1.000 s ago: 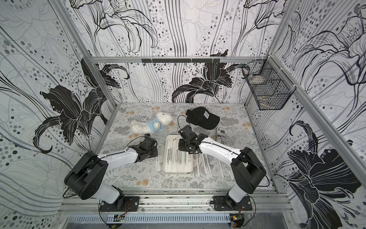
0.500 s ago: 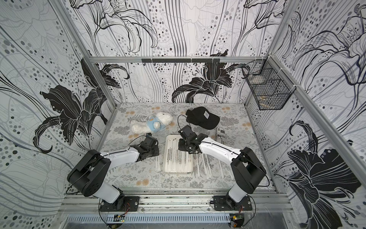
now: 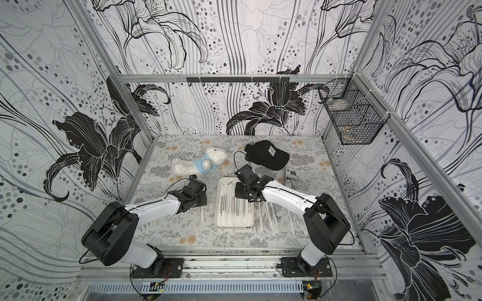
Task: Put the straws into the storage box
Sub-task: Pick up the straw from the center of the board, then place the straw in the storage box.
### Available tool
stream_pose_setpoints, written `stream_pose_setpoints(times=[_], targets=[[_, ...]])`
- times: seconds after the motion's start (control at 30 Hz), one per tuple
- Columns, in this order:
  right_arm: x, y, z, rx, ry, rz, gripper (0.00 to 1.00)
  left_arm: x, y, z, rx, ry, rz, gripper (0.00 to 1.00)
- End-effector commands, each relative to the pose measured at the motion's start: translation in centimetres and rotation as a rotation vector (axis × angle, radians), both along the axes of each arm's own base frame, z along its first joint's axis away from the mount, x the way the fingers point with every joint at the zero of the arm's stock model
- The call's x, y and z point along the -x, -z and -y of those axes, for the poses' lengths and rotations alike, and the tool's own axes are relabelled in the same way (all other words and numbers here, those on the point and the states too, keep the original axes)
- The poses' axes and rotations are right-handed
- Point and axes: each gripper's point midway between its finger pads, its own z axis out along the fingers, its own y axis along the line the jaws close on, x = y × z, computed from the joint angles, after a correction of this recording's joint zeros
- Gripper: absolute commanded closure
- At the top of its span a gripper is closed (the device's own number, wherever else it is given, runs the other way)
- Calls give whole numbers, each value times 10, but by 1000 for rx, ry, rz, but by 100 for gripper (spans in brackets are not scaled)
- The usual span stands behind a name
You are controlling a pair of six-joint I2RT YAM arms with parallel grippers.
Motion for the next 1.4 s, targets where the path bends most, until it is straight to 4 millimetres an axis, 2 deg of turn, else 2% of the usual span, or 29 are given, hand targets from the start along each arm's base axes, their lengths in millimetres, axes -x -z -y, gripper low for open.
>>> stream_pose_setpoints(times=[0.0,0.03,0.1,0.2,0.3,0.43,0.5,0.63,0.87,1.03,1.17,1.23,1.37], targets=[[1,-4,4,28,-15,24,81,-18,-52,5,2,21,120,100],[1,-6,6,30,-12,29,81,-20,-65,11,15,39,152,100],[-1,-10,12,35,-3,41,81,-22,-90,35,56,104,209,100],[-4,-14,25,47,18,51,81,-17,-112,81,142,196,246,100],[-7,-17,37,50,41,59,81,-11,-109,118,183,258,234,100],[-9,-20,44,55,52,67,81,-10,-86,143,212,272,187,100],[-9,-20,46,56,53,68,81,-9,-66,146,205,257,141,100],[-7,-18,47,51,52,64,81,-6,-35,136,146,221,82,100],[-7,-13,44,41,45,53,81,-6,-9,133,109,215,47,100],[-7,-13,45,45,43,55,82,-3,7,130,90,207,24,95],[-6,-10,45,41,47,50,82,-2,13,127,81,196,12,86],[-5,-9,45,40,48,47,82,-3,10,128,92,197,19,81],[-4,-6,47,47,49,43,82,-3,2,127,98,195,30,78]])
